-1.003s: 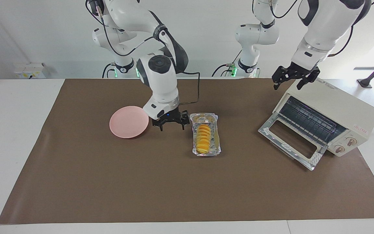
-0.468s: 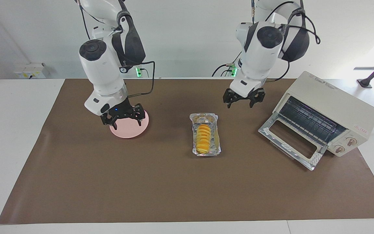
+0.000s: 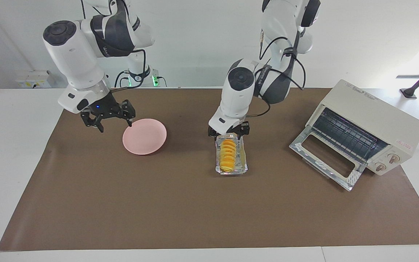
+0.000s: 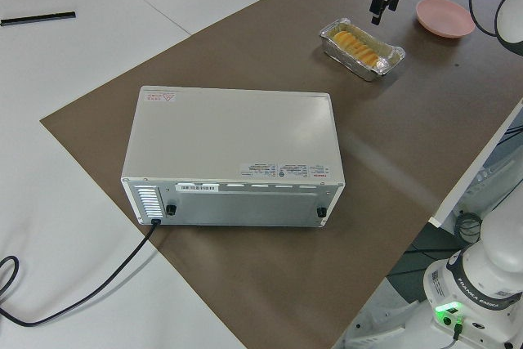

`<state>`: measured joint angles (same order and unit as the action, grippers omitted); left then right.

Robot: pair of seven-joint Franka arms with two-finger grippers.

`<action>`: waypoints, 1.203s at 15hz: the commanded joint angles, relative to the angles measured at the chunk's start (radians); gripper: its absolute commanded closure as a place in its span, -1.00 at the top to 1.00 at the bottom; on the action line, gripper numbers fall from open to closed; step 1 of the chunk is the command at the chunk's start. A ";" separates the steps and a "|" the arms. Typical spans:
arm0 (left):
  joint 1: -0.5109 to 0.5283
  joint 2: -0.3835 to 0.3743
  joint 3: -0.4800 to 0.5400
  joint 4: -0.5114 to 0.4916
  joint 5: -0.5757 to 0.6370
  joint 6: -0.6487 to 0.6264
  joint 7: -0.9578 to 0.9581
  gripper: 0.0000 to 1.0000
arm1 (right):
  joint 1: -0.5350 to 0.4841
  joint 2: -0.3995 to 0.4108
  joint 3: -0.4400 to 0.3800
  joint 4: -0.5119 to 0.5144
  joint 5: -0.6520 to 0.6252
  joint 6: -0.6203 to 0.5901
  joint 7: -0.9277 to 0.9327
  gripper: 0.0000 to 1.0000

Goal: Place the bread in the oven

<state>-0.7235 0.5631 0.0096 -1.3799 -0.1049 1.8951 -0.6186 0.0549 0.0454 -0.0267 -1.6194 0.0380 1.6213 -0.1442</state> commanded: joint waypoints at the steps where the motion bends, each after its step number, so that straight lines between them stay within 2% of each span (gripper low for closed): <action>1: -0.024 -0.006 0.020 -0.027 -0.013 0.035 -0.010 1.00 | -0.059 -0.059 0.025 -0.025 -0.020 -0.061 -0.028 1.00; 5: -0.014 -0.015 0.020 -0.109 -0.010 0.074 0.003 1.00 | -0.099 -0.110 0.050 -0.033 -0.046 -0.130 -0.025 1.00; 9: -0.004 -0.054 0.021 -0.226 -0.010 0.149 0.059 1.00 | -0.124 -0.114 0.071 -0.028 -0.049 -0.118 -0.018 1.00; 16: -0.025 -0.057 0.021 -0.222 -0.010 0.171 0.056 1.00 | -0.119 -0.116 0.071 -0.028 -0.047 -0.118 -0.018 1.00; 18: -0.027 -0.055 0.021 -0.222 -0.009 0.185 0.056 0.89 | -0.122 -0.117 0.070 -0.030 -0.044 -0.116 -0.014 1.00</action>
<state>-0.7390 0.5388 0.0192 -1.5526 -0.1049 2.0423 -0.5757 -0.0460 -0.0542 0.0284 -1.6264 0.0011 1.4925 -0.1504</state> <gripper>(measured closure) 0.022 0.000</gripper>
